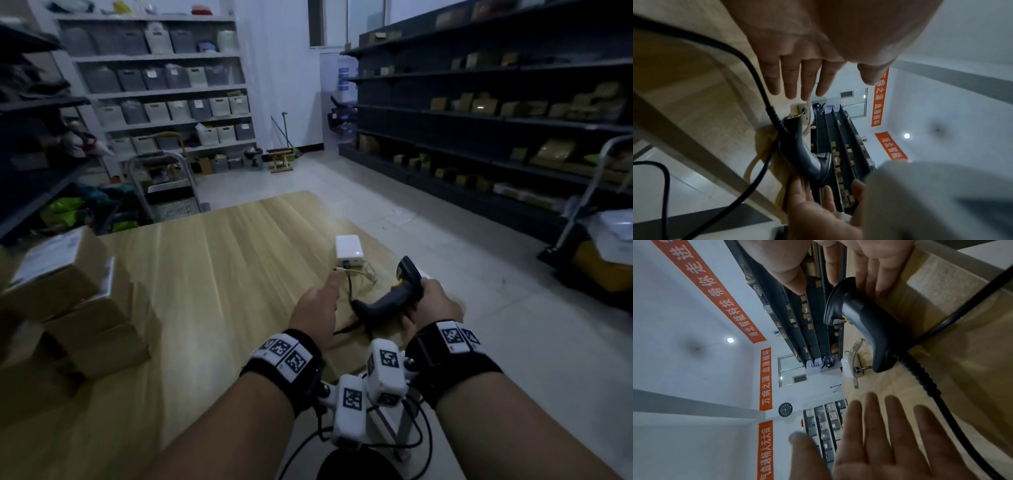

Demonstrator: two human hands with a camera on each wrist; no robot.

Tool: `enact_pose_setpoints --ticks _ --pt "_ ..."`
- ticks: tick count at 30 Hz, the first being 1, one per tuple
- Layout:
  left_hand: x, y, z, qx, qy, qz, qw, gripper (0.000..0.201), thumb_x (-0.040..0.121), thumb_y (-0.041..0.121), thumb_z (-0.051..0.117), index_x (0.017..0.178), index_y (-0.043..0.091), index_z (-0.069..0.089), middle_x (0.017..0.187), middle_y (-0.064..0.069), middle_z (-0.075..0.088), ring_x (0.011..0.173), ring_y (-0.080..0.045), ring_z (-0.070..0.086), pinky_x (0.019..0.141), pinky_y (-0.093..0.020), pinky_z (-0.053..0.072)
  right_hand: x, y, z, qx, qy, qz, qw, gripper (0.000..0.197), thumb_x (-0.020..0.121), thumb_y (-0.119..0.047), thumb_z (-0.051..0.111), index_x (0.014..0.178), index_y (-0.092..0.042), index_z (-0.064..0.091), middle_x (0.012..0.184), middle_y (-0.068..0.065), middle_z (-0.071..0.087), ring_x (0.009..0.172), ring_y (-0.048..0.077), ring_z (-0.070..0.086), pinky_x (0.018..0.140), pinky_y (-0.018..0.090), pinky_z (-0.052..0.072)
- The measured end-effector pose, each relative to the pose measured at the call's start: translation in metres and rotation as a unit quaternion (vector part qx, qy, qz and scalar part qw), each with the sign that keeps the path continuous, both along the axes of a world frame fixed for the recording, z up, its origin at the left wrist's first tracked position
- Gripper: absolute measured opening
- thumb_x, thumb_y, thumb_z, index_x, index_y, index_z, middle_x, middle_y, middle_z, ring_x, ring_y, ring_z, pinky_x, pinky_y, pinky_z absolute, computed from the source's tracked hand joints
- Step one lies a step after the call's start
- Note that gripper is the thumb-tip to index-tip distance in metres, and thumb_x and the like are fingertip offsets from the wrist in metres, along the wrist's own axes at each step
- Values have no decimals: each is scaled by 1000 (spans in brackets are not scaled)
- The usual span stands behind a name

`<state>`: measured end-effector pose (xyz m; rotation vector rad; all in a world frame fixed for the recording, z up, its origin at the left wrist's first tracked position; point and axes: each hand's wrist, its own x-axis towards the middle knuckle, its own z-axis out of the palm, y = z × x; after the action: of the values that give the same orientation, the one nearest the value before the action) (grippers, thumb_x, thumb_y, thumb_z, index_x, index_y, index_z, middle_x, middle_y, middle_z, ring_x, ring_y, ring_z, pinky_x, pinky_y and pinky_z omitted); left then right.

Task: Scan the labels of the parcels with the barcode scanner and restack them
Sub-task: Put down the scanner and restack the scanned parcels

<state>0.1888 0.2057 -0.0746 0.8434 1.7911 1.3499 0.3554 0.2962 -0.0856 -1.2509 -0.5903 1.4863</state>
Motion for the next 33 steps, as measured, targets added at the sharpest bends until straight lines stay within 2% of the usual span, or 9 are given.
enact_pose_setpoints --ticks 2,6,11,15,19,21,25,29,33 --pt "10 3 8 -17 26 -55 998 82 80 90 43 104 17 71 123 -15 74 115 -34 69 112 -58 53 -1 4 -2 -25 34 -8 999 58 86 -38 68 134 -5 66 105 8 70 102 30 68 97 52 61" --pt "16 12 3 -32 70 -94 993 34 111 39 56 100 12 75 87 -5 68 90 -26 63 86 -38 52 0 7 -3 -77 78 -23 994 47 70 -39 77 108 -13 72 109 17 79 99 41 76 88 61 62" --pt "14 18 -10 -53 167 -96 980 34 105 19 71 138 13 77 129 -4 80 120 -19 73 106 -28 54 -6 6 -2 -62 38 5 997 34 80 -24 80 106 -4 71 101 21 80 88 39 79 82 53 66" --pt "14 18 -16 -29 134 -49 989 35 95 13 84 130 16 80 112 3 82 104 -13 78 102 -32 61 -7 4 2 -65 -3 32 997 32 79 -16 88 97 1 67 94 23 76 84 39 78 76 51 67" --pt "18 12 -17 -5 91 -39 995 30 90 8 88 114 22 80 100 7 82 95 -10 79 94 -34 66 -4 12 -6 -37 -64 91 993 65 45 -41 97 93 -1 79 83 16 82 85 41 80 88 58 65" --pt "17 8 -15 14 70 -39 997 31 88 6 89 108 25 77 102 1 84 94 -12 81 91 -37 68 -7 8 -4 -38 -50 91 994 48 54 -30 101 86 -1 80 78 20 81 79 42 80 86 58 65" --pt "-5 -5 0 60 79 -36 994 39 86 8 92 118 23 77 103 5 81 92 -7 77 77 -20 62 -30 -6 18 20 -27 128 991 24 82 -15 91 96 1 79 87 24 81 82 42 80 82 51 66" --pt "-41 -24 11 70 106 -12 992 28 87 15 92 106 30 77 99 5 81 87 -4 73 62 -7 51 -73 -10 33 72 -29 180 980 23 86 -13 88 103 -3 77 95 21 82 88 39 80 79 49 67" --pt "-81 -46 12 91 124 33 988 23 86 15 94 94 30 78 92 6 81 88 -11 75 68 -10 53 -125 -7 44 89 -70 285 952 27 88 -14 87 111 -4 75 101 23 80 92 38 80 88 54 66"
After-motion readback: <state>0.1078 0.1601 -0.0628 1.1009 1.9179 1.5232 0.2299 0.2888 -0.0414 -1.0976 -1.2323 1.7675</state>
